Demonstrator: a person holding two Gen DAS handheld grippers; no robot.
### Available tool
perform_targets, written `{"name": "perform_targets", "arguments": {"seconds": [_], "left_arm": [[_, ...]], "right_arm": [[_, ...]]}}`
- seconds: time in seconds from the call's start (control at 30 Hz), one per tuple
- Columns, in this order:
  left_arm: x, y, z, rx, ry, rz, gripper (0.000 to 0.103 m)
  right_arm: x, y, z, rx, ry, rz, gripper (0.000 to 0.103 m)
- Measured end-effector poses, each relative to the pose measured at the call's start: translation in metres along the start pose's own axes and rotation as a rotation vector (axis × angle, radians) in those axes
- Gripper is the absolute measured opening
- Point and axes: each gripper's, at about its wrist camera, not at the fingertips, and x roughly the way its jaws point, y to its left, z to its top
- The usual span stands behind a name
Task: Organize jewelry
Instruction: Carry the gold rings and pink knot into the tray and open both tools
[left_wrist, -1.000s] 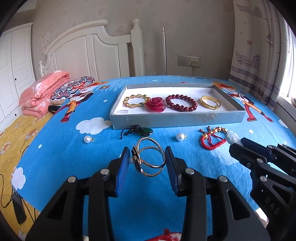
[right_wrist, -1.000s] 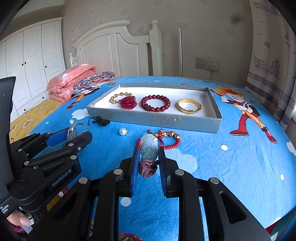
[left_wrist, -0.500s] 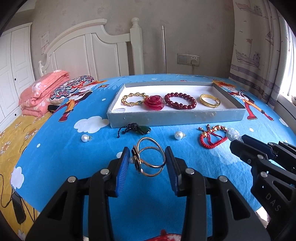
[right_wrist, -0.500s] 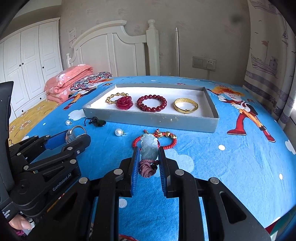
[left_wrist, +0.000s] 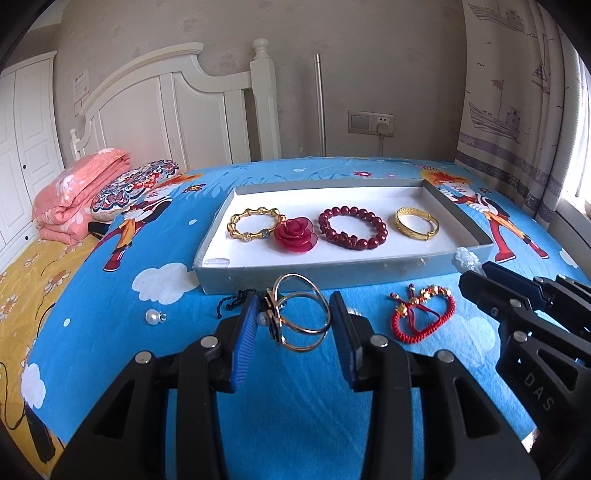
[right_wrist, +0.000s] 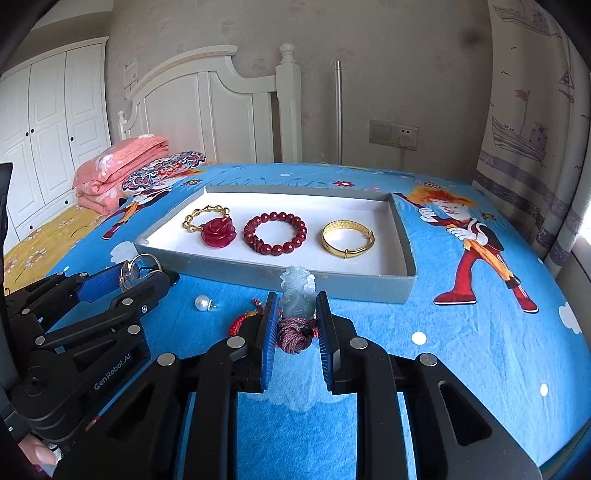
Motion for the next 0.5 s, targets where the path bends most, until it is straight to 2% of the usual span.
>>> {"name": "perform_targets", "arguments": {"seconds": [0.3,0.5], "left_arm": [[0.03,0.005,0.047,-0.01,0.009,0.006,0.038],[0.069,0.014,0.084,-0.033,0.049,0.013,0.038]], "right_arm": [[0.033,-0.009,0.042,0.015,0.008,-0.015,0.02],[0.069,-0.012,0.071,0.012,0.023,-0.005,0.02]]}}
